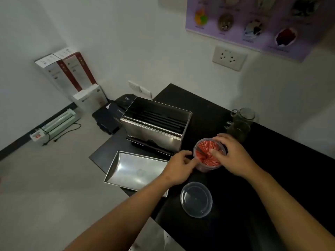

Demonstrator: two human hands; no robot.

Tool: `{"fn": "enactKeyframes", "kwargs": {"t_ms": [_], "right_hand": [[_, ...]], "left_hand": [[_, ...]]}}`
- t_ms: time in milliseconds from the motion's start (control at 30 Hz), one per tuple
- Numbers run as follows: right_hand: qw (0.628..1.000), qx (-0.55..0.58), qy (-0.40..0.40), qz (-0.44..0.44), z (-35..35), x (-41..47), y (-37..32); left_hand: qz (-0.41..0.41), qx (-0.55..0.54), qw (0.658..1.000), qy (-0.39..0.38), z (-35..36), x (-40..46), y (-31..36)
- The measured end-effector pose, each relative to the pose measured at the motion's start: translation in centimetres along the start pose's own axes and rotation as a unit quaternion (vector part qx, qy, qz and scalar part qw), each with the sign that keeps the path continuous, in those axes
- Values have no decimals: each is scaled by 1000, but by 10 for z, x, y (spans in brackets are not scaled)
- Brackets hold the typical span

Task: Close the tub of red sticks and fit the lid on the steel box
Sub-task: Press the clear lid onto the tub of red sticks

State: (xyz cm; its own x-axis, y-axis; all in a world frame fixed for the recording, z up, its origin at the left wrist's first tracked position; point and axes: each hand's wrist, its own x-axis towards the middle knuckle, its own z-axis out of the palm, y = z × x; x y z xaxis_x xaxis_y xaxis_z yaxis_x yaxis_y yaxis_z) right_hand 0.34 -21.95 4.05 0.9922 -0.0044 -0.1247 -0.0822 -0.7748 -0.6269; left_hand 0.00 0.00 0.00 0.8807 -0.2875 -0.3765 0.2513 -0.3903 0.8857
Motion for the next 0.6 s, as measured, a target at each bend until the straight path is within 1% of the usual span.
{"fn": "enactKeyframes", "kwargs": {"t_ms": [67,133,233,367,600], "right_hand": [[1000,20,-1,13,3,-1,3],[1000,23,-14,9,9,-4,8],[999,39,-7,-4,13,-5,10],[999,47,-12,-14,5,-16,3],[991,35,-86,-97,-5,-52,-27]], "left_hand": [[-9,2,1000,-2,7,4,5],[-10,0,1000,2,13,4,7],[-9,-39,999,2,16,4,9],[3,-57,998,3,11,-5,15],[14,-121,992,4,-23,-45,25]]}}
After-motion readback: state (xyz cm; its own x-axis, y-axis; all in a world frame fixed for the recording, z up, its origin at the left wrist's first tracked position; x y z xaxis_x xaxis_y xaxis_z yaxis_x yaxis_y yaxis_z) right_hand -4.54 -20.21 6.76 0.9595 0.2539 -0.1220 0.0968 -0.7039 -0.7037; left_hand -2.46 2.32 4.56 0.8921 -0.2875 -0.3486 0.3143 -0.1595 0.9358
